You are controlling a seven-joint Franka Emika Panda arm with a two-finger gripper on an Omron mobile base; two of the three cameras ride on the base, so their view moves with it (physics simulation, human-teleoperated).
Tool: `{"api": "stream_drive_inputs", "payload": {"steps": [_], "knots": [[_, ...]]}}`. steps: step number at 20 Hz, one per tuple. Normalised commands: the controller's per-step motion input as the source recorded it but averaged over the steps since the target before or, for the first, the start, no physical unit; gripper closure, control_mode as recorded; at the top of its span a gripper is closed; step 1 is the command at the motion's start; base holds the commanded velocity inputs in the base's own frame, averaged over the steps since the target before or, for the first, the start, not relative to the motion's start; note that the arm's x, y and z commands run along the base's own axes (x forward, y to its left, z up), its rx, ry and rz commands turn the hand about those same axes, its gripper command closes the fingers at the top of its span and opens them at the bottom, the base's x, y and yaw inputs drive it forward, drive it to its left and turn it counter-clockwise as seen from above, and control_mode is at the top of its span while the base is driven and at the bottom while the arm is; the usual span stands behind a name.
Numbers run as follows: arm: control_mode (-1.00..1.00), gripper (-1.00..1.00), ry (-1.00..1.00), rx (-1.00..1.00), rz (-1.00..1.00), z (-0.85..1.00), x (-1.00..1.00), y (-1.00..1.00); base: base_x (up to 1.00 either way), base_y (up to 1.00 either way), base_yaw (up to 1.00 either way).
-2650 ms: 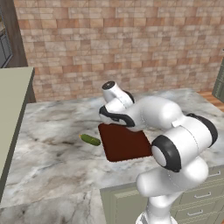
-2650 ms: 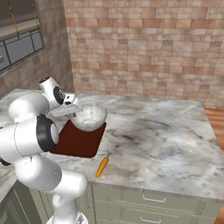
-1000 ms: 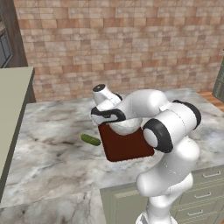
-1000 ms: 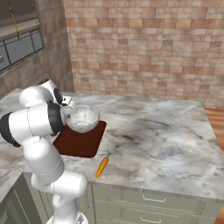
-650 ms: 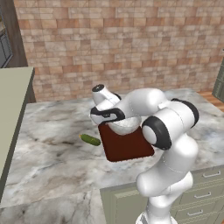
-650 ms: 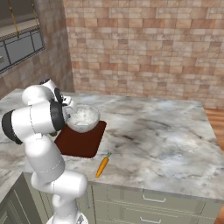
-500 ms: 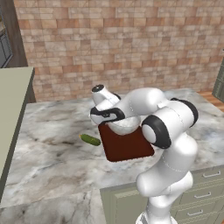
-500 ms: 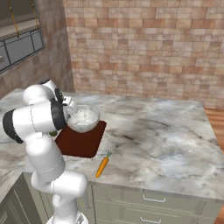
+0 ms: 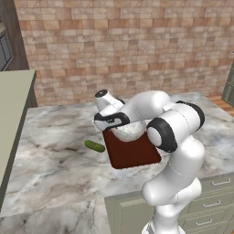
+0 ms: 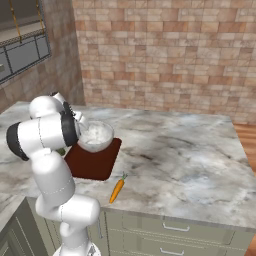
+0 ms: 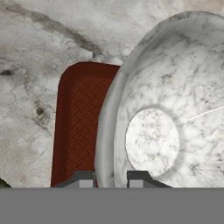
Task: Place the two vegetables and bowl onto the tray for setting up a vegetable dip station.
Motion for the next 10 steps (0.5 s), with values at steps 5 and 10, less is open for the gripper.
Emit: {"api": "stream_drive_inputs", "payload": {"steps": [5, 10], "knots": [[-1.00, 1.00, 0.00, 0.00, -0.01, -0.08, 0.06, 0.02, 0.00, 0.00, 0.00], [-1.00, 1.00, 0.01, 0.00, -0.01, -0.08, 0.06, 0.02, 0.00, 0.00, 0.00]]}}
